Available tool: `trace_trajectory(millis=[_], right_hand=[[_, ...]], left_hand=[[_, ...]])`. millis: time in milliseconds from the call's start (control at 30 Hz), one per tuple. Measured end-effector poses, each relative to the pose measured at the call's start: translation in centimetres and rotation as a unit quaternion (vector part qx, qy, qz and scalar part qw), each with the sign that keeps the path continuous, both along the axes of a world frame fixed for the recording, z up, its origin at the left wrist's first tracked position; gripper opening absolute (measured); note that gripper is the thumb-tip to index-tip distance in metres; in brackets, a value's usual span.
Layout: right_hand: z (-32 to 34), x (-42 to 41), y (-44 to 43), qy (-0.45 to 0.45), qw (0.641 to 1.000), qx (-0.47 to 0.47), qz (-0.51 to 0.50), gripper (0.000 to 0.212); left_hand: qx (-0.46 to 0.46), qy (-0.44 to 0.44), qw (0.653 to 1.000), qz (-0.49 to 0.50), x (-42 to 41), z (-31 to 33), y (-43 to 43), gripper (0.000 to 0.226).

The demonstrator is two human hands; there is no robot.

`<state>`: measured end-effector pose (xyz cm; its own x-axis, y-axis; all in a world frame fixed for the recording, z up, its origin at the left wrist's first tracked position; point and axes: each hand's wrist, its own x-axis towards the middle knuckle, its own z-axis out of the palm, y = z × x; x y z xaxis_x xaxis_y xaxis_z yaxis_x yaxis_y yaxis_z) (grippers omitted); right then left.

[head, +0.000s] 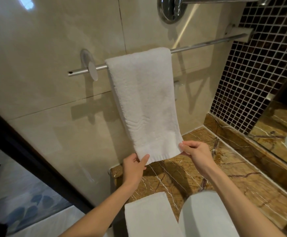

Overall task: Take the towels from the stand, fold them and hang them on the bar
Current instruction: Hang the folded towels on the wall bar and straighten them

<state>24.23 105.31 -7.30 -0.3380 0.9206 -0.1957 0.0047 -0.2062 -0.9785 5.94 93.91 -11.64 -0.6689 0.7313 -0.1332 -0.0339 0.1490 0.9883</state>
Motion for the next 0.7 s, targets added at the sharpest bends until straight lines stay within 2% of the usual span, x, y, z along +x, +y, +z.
trace_trajectory(millis=[200,233,300,400,467,567,700], right_hand=[[0.3,0.0,0.0,-0.018,1.000,0.007,0.005,0.016],[0.3,-0.1,0.0,-0.016,1.000,0.004,0.003,0.017],[0.3,-0.3,0.0,-0.003,1.000,-0.007,-0.003,0.018],[0.3,-0.8,-0.1,0.022,0.999,-0.036,-0.010,0.018],[0.4,-1.0,-0.3,0.030,0.998,-0.049,-0.011,0.017],[0.5,-1.1,-0.5,0.043,0.997,-0.059,-0.012,0.018],[0.7,-0.7,-0.8,0.059,0.996,-0.069,-0.008,0.018]], left_hand=[[-0.004,-0.014,1.000,-0.005,-0.6,0.1,-0.4,0.012],[0.003,-0.028,1.000,-0.001,-0.4,0.2,-0.4,0.016],[0.018,-0.032,0.999,0.017,0.3,0.3,-0.7,0.040],[0.018,0.018,1.000,0.009,2.0,0.0,-1.1,0.057],[-0.001,0.084,0.996,-0.001,2.9,-0.2,-1.1,0.063],[-0.003,0.172,0.985,0.000,3.6,-0.2,-1.1,0.055],[0.017,0.186,0.982,-0.006,3.3,0.1,-1.1,0.043]])
